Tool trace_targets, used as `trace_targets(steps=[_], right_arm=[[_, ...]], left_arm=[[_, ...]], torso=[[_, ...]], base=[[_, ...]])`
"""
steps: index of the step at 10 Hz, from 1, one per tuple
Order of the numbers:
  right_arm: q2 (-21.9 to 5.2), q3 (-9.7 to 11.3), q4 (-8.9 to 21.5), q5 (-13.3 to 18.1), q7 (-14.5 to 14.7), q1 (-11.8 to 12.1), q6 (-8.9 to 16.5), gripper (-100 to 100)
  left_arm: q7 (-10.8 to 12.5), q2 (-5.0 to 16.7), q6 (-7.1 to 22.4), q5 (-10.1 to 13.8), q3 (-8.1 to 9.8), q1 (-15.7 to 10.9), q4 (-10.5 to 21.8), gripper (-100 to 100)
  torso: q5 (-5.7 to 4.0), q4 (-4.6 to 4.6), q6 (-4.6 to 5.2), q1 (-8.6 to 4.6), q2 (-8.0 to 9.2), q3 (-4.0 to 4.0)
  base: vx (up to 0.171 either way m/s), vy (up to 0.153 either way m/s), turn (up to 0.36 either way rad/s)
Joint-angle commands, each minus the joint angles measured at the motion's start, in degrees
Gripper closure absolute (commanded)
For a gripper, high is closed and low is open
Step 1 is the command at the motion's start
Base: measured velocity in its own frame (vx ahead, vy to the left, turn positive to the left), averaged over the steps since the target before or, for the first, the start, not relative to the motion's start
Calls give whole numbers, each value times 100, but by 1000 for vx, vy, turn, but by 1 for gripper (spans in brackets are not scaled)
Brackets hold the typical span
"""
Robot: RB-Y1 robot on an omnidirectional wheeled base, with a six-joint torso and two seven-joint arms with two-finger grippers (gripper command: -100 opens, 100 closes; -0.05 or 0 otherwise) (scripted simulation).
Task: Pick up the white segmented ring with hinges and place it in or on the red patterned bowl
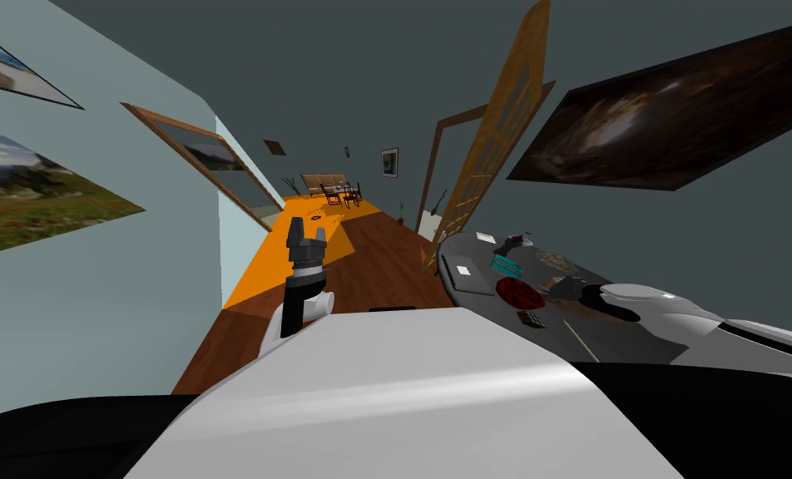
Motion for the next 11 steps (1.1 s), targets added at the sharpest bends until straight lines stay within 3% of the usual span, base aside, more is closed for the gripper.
trace_targets(steps=[1, 2, 3, 5, 6, 7, 10, 11], right_arm=[[-119, -19, -286, -51, -58, 150, 75, -100], [-119, -19, -302, -51, -58, 150, 75, -100], [-330, -75, -514, -156, -139, 394, 210, -100], [-330, -75, -723, -156, -139, 436, 210, -100], [-540, -131, -859, -262, -219, 698, 344, -100], [-540, -131, -788, -262, -219, 717, 344, -100], [-540, -131, -1144, -262, -219, 722, 344, -100], [-751, -186, -1400, -367, -300, 1008, 479, -100]], left_arm=[[0, 0, 0, 0, 0, 0, 0, 0], [0, 0, 0, 0, 0, -1, 0, 0], [0, 0, 0, 0, 0, -1, 0, 0], [0, 0, 0, 0, 0, -1, 0, 0], [0, 0, 0, 0, 0, -1, 0, 0], [0, 0, 0, 0, 0, 0, 0, 0], [0, 0, 0, 0, -1, -1, 0, 0], [0, 0, 0, 0, -1, -2, 0, 0]], torso=[[0, 0, 0, 0, 0, 0], [0, -1, -6, 1, -3, -3], [-1, -1, -8, -2, 2, 0], [-1, -1, -5, -3, -1, -1], [-3, 0, -8, -3, 4, 1], [-1, 0, -1, -4, -1, -1], [-1, 1, -8, 1, 12, 6], [-3, 2, -9, -1, 15, 8]], base=[[60, 1, -91], [31, -8, 11], [54, -11, -99], [42, -8, -59], [58, -9, -126], [62, -3, -94], [8, 0, 2], [47, -3, -153]])
